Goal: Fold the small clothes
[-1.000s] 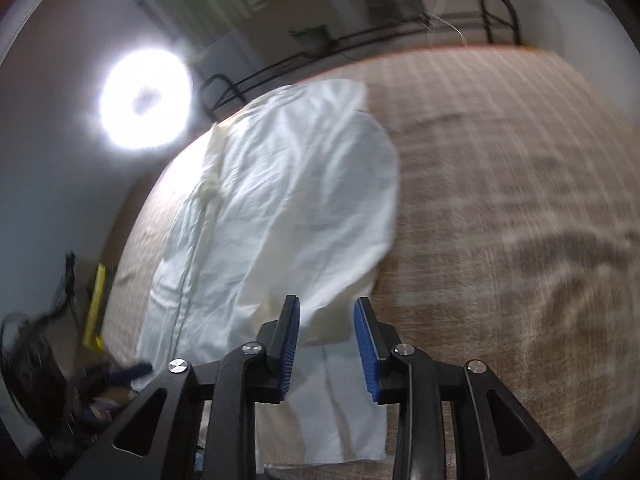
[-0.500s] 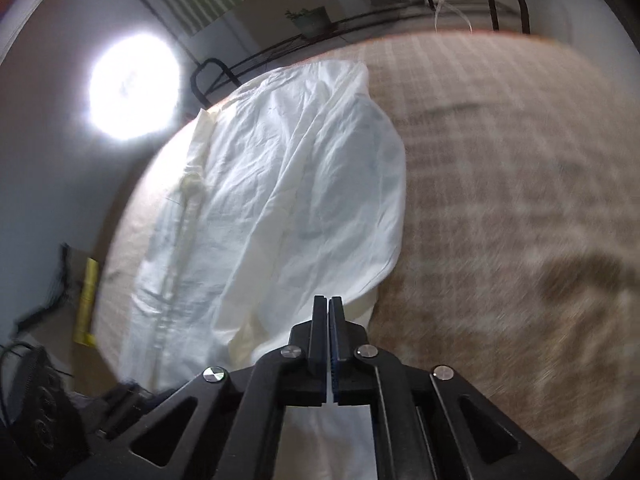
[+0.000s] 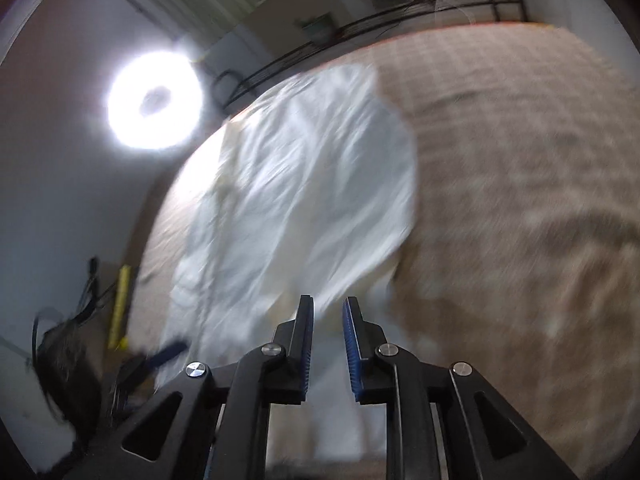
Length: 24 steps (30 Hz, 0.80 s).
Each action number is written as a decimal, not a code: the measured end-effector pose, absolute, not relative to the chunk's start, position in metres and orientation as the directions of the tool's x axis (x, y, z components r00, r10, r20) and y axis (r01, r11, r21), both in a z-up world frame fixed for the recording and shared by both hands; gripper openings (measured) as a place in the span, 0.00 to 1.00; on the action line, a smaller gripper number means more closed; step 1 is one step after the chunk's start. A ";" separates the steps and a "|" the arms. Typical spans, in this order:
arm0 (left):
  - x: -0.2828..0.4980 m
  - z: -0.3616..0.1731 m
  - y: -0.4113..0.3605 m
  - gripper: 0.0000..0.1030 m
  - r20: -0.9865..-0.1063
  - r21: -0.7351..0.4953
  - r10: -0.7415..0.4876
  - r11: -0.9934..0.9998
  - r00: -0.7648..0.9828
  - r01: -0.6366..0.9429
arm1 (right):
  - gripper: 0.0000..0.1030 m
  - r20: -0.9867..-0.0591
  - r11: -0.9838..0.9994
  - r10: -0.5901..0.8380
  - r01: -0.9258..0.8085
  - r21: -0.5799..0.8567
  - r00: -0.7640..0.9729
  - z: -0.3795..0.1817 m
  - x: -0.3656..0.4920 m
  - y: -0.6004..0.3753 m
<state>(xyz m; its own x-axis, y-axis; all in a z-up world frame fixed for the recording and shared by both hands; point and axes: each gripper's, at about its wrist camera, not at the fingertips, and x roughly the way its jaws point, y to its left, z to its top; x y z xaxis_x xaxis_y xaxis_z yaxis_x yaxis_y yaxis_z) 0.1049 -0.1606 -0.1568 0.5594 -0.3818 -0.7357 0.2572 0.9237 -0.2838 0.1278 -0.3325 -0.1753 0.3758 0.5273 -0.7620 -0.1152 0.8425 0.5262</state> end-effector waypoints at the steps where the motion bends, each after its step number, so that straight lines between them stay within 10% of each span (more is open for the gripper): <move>1: 0.106 -0.157 -0.158 0.62 -0.734 -0.291 -0.380 0.925 0.563 0.246 | 0.16 -0.767 0.841 0.535 -0.135 0.524 0.355 -0.177 0.120 -0.325; 14: 0.102 -0.146 -0.089 0.63 -0.703 -0.391 -0.367 0.915 0.609 0.101 | 0.14 -0.739 0.734 0.663 -0.304 0.608 0.121 -0.210 0.093 -0.220; 17: 0.096 -0.148 -0.101 0.63 -0.706 -0.401 -0.408 0.904 0.580 0.147 | 0.35 -0.719 0.733 0.671 -0.313 0.605 0.182 -0.191 0.094 -0.241; 24: 0.093 -0.158 -0.163 0.63 -0.742 -0.341 -0.452 0.890 0.495 0.302 | 0.36 -0.763 0.845 0.528 -0.142 0.516 0.373 -0.175 0.121 -0.309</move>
